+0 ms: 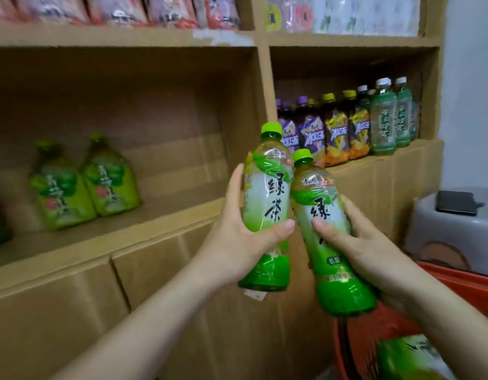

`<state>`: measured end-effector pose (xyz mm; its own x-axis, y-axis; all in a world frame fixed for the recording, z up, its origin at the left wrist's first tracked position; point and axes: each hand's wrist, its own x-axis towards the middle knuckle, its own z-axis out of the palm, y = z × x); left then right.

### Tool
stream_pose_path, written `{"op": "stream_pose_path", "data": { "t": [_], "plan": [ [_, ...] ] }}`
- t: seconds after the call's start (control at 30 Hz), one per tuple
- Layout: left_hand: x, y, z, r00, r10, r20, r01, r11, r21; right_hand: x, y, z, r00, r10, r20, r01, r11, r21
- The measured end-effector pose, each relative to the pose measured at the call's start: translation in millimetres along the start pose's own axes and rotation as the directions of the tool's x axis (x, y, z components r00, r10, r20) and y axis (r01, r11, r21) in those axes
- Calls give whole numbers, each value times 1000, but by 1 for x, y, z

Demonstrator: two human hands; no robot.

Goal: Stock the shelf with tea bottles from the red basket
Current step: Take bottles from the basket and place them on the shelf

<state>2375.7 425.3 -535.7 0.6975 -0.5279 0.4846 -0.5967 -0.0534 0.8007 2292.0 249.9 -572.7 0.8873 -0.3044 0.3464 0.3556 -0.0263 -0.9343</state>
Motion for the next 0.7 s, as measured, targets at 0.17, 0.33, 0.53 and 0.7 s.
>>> {"op": "stream_pose_path", "data": {
  "t": [0.17,0.33,0.53,0.7],
  "plan": [
    [14,3,-98,988,81,-132,-50,974,221,54,-39,80,982,-183,43,184,983,-14],
    [41,-19,-159,966,-6,-257,71,968,242,114,-55,153,929,-370,25,370,920,-132],
    [57,-50,-175,943,-186,-274,216,973,81,164,-19,190,878,-476,-37,453,855,-252],
    [64,-66,-170,940,-180,-289,226,964,137,175,10,175,866,-497,-52,450,821,-350]
  ]
}}
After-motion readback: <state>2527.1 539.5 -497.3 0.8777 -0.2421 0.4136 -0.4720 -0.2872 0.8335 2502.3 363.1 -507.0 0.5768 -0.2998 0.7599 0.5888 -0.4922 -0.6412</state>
